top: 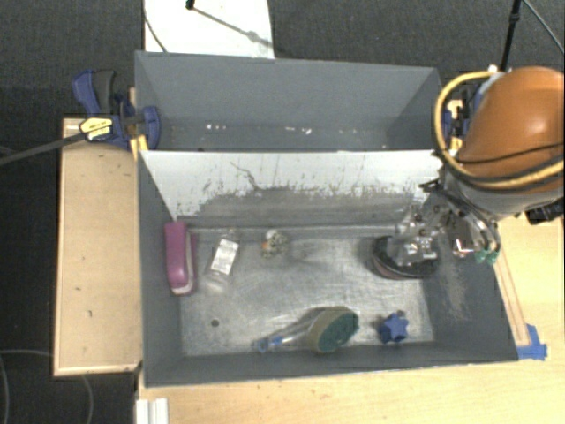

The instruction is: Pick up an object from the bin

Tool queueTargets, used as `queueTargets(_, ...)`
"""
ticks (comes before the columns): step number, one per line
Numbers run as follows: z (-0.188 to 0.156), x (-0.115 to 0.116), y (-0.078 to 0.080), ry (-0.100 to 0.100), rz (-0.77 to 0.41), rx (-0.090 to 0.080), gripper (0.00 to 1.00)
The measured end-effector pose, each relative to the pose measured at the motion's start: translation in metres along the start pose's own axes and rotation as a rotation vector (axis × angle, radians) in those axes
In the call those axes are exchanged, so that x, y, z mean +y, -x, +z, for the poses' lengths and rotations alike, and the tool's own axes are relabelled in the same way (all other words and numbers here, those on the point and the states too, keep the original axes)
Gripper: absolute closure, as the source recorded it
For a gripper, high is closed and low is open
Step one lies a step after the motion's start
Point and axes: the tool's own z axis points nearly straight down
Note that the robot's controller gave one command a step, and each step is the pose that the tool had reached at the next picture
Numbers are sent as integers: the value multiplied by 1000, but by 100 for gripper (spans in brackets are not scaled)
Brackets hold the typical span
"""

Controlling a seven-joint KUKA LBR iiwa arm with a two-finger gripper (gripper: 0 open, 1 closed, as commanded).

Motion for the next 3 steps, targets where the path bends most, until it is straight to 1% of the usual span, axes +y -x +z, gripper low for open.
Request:
queueTargets(1,4,2,-1,1,-4,9,0)
queueTargets(2,104,-71,27,-1,86,15,0)
queueTargets(3,195,-96,77,1,38,9,0)
